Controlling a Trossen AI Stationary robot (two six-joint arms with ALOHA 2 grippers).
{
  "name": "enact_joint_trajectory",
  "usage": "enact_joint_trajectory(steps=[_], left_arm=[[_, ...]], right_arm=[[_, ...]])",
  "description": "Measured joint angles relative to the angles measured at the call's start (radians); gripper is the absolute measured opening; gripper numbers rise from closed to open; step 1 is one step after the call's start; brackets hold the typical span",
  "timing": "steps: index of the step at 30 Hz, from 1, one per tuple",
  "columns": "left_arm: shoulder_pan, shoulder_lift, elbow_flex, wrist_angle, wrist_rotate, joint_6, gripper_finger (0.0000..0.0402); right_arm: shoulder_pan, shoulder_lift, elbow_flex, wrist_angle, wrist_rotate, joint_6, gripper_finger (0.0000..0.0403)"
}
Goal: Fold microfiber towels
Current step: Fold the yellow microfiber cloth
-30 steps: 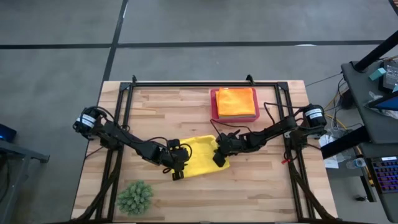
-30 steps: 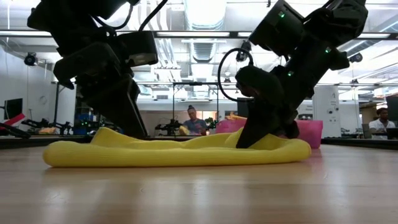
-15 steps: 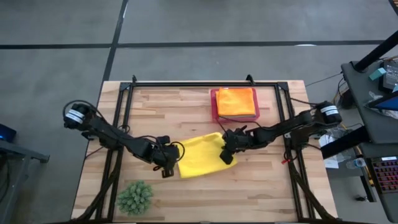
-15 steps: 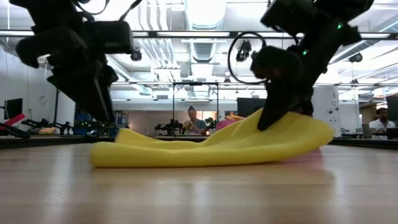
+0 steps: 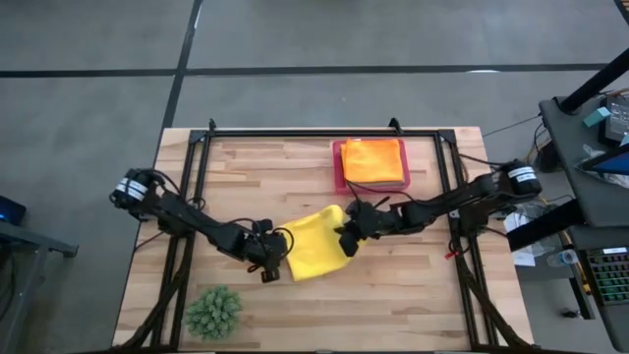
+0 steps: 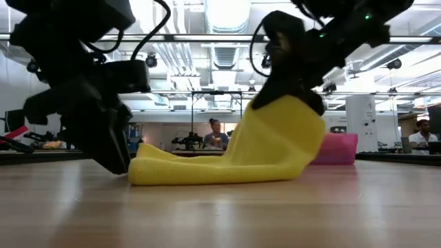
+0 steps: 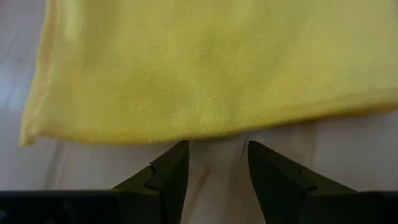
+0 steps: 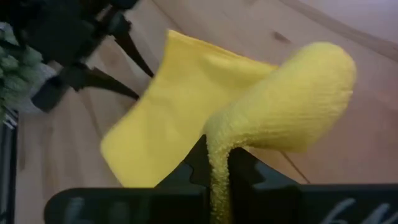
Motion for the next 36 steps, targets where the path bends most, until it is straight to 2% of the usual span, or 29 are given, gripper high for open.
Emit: enact_joint_trajectory(steps=[7,19,24,28,36], left_arm=[[0.0,0.022,0.0,0.045,-0.013,0.0,0.015],[0.0,0.022,-0.002,0.061,-0.021,0.0,0.015],[0.0,0.022,-0.002,0.065,-0.023,0.0,0.015],[0.0,0.022,-0.003,0.067,-0.023,0.0,0.015],[0.001,0.022,-0.003,0.069,-0.023,0.0,0.015]], right_arm=[[0.0,0.139,0.087,0.097,-0.003,-0.028,0.0012],[0.0,0.354,0.293,0.086,0.001,-0.1,0.0012],[-0.001,0.414,0.39,-0.054,0.009,-0.149,0.0018],[-0.001,0.446,0.447,-0.127,0.009,-0.163,0.0049],[0.002,0.463,0.476,-0.126,-0.031,-0.212,0.0151]])
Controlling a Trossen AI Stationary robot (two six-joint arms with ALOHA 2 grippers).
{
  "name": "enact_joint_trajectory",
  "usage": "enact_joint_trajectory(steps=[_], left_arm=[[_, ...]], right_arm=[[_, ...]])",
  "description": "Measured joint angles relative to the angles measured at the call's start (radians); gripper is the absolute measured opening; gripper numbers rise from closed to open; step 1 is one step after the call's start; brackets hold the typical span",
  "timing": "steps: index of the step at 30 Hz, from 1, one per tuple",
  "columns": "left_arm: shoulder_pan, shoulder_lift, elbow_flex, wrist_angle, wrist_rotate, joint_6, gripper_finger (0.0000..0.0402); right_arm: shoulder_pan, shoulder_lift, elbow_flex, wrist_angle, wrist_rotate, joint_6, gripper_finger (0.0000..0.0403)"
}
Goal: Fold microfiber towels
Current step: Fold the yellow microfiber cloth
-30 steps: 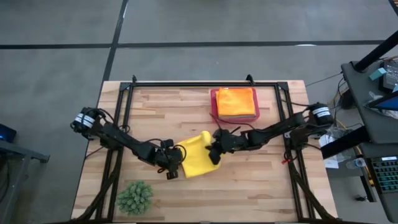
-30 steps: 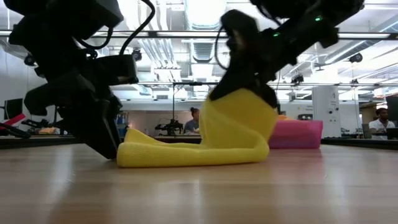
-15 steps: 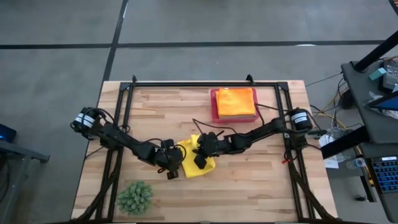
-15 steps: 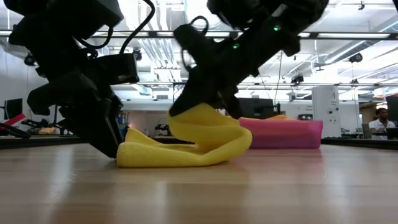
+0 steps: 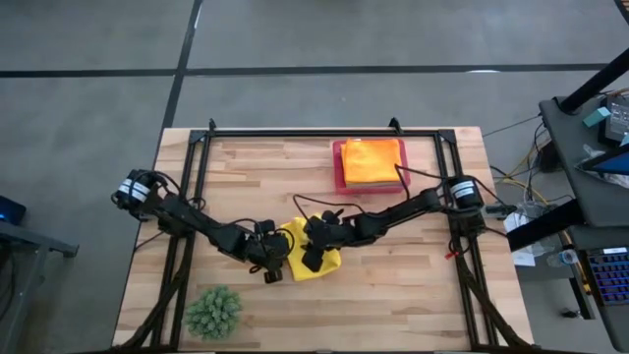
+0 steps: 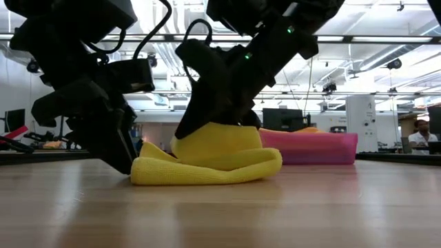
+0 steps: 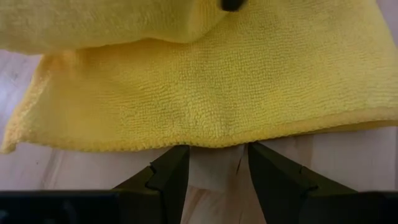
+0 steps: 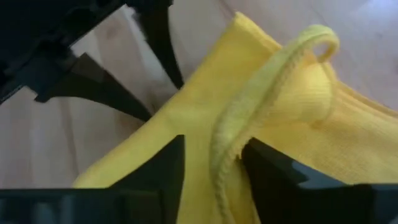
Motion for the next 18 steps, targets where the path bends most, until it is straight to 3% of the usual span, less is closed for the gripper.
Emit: enact_joint_trajectory(steps=[9,18], left_arm=[[0.0,-0.001,0.0,0.001,0.0,0.0,0.015],[0.0,-0.061,0.017,-0.033,0.0,0.009,0.015]], right_arm=[[0.005,-0.038,-0.006,-0.075,-0.021,-0.043,0.0238],[0.024,-0.099,-0.008,-0.164,-0.033,-0.171,0.0271]])
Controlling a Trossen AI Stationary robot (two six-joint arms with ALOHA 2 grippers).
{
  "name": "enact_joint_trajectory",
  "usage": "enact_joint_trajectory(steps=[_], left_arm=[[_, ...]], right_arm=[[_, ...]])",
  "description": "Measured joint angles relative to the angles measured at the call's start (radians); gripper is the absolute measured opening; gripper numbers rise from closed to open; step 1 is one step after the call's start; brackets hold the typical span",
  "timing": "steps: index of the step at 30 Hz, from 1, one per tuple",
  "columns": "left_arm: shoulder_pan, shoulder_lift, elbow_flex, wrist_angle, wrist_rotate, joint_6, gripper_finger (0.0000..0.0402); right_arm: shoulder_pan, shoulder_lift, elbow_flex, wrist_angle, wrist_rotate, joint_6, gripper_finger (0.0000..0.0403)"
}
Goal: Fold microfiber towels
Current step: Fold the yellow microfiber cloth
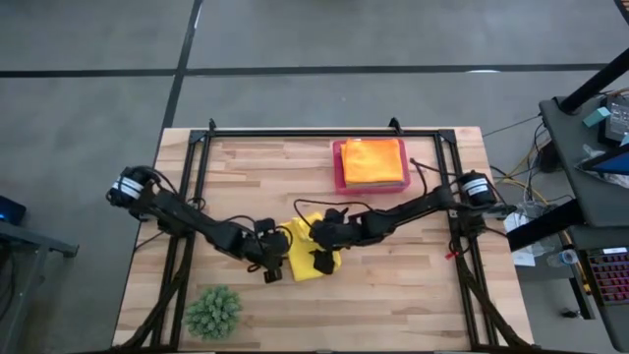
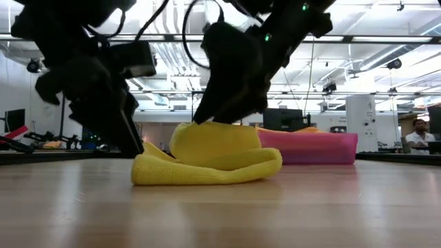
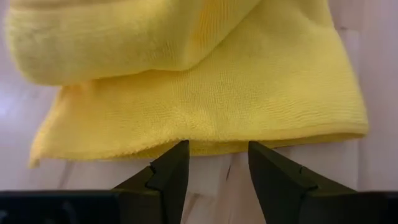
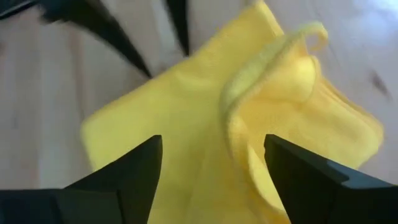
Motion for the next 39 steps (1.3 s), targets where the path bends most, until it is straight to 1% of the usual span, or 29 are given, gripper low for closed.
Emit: enact_joint_trajectory(steps=[3,7,10,14,16,18,20,22,23,25,29,31,34,36,39], left_arm=[[0.0,-0.044,-0.001,-0.02,0.0,0.004,0.015],[0.0,-0.105,-0.002,-0.035,0.0,0.021,0.015],[0.0,-0.155,-0.004,-0.03,-0.005,0.035,0.015],[0.001,-0.215,-0.004,-0.012,-0.059,0.092,0.015],[0.005,-0.232,-0.004,0.03,-0.101,0.13,0.015],[0.007,-0.242,-0.005,0.069,-0.141,0.182,0.015],[0.018,-0.243,-0.005,0.118,-0.155,0.233,0.015],[0.033,-0.237,-0.005,0.155,-0.155,0.263,0.015],[0.043,-0.231,-0.005,0.17,-0.154,0.276,0.015],[0.06,-0.215,-0.004,0.19,-0.154,0.281,0.015],[0.096,-0.174,-0.002,0.199,-0.148,0.283,0.015],[0.117,-0.152,-0.004,0.227,-0.123,0.288,0.015],[0.149,-0.11,-0.004,0.285,-0.052,0.311,0.015],[0.17,-0.079,0.004,0.323,-0.014,0.327,0.015],[0.194,-0.044,0.021,0.319,0.022,0.336,0.015]], right_arm=[[0.024,-0.005,0.002,0.032,-0.04,-0.044,0.0268],[0.055,0.011,0.003,0.159,-0.043,-0.058,0.0257],[0.067,0.021,0.003,0.201,-0.041,-0.09,0.0248],[0.079,-0.003,0.002,0.167,-0.04,-0.125,0.0241],[0.087,-0.028,0.0,0.126,-0.029,-0.138,0.0238],[0.098,-0.049,0.0,0.069,0.023,-0.159,0.0233],[0.111,-0.076,-0.001,-0.017,0.115,-0.173,0.0224],[0.118,-0.104,-0.002,-0.104,0.21,-0.179,0.0208],[0.118,-0.119,-0.005,-0.15,0.241,-0.174,0.0197],[0.113,-0.148,-0.016,-0.225,0.265,-0.152,0.0165],[0.097,-0.193,-0.069,-0.267,0.288,-0.142,0.0075],[0.092,-0.218,-0.103,-0.261,0.296,-0.148,0.0029],[0.079,-0.247,-0.17,-0.222,0.329,-0.146,0.0015],[0.065,-0.251,-0.225,-0.146,0.336,-0.156,0.0011],[0.046,-0.247,-0.306,0.007,0.336,-0.18,0.0009]])
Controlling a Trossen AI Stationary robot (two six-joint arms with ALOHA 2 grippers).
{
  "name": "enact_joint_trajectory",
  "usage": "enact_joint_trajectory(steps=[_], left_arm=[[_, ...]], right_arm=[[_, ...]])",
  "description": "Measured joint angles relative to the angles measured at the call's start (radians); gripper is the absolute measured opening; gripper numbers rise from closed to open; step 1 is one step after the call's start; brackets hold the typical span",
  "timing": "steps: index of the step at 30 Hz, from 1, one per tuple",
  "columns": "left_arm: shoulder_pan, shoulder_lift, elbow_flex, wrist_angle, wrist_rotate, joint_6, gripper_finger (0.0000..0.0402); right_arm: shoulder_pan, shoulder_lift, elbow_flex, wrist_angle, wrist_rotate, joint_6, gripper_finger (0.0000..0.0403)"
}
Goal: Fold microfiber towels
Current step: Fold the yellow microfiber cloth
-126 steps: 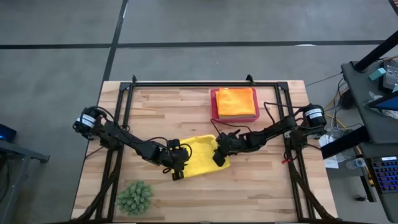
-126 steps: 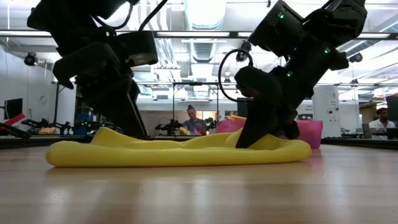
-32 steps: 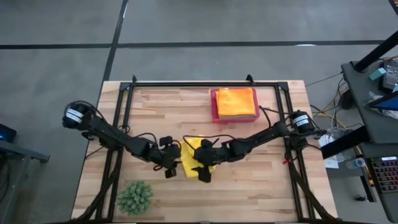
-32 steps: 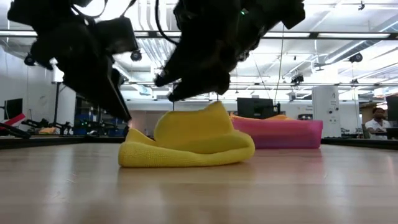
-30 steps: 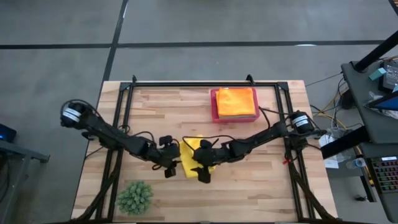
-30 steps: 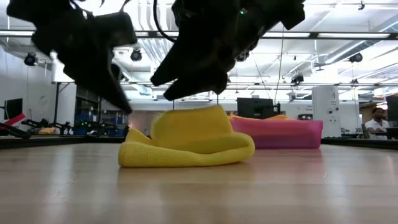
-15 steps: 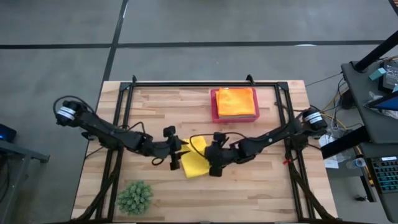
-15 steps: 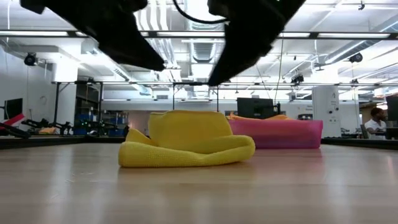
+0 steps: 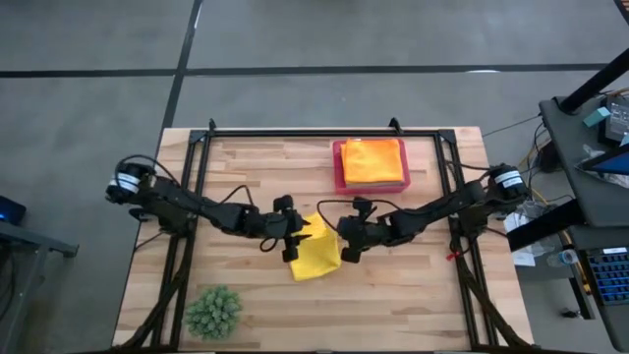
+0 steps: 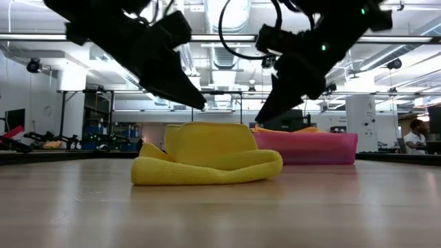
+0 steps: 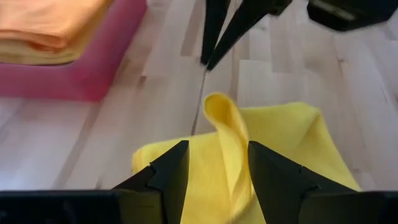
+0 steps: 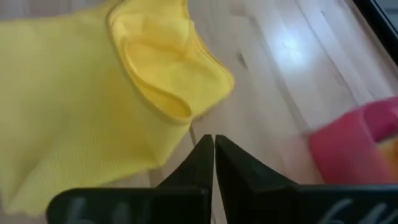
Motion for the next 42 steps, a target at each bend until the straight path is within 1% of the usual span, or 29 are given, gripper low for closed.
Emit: enact_joint_trajectory(steps=[6,9,12,17,19,20,23,25,28,32,34,36,38,42], left_arm=[[0.016,0.029,0.013,-0.015,0.095,-0.002,0.015],[0.016,0.027,0.014,-0.018,0.128,-0.003,0.015],[0.015,0.018,0.014,-0.018,0.143,-0.004,0.015],[0.016,-0.013,0.024,-0.076,0.145,-0.004,0.015],[0.016,-0.032,0.023,-0.086,0.145,-0.005,0.015],[0.016,-0.04,0.024,-0.085,0.145,-0.005,0.015],[0.012,-0.059,0.023,-0.106,0.156,-0.004,0.015],[0.012,-0.066,0.024,-0.127,0.163,-0.009,0.015],[0.012,-0.068,0.022,-0.168,0.163,-0.069,0.015],[0.011,-0.064,0.023,-0.25,0.16,-0.117,0.015],[0.007,-0.062,0.023,-0.277,0.153,-0.157,0.0152],[0.005,-0.061,0.023,-0.296,0.133,-0.213,0.0161],[0.005,-0.061,0.024,-0.34,0.113,-0.293,0.0173],[0.005,-0.06,0.036,-0.432,0.111,-0.448,0.0192]], right_arm=[[-0.039,0.043,-0.124,0.275,-0.017,-0.044,0.0009],[-0.04,0.073,-0.157,0.427,-0.094,-0.071,0.0009],[-0.04,0.114,-0.161,0.526,-0.171,-0.067,0.0009],[-0.013,0.187,-0.11,0.671,-0.286,-0.051,0.0008],[0.009,0.226,-0.06,0.674,-0.319,-0.044,0.0009],[0.022,0.244,-0.035,0.667,-0.341,-0.058,0.0008],[0.07,0.281,0.039,0.631,-0.362,-0.122,0.0008],[0.086,0.286,0.08,0.572,-0.351,-0.139,0.0008],[0.084,0.283,0.119,0.493,-0.339,-0.156,0.0008],[0.092,0.276,0.148,0.437,-0.337,-0.17,0.0008],[0.096,0.267,0.152,0.424,-0.339,-0.174,0.0008],[0.097,0.253,0.141,0.414,-0.307,-0.189,0.0009],[0.096,0.238,0.128,0.417,-0.265,-0.203,0.0009],[0.102,0.209,0.104,0.405,-0.244,-0.223,0.0008]])
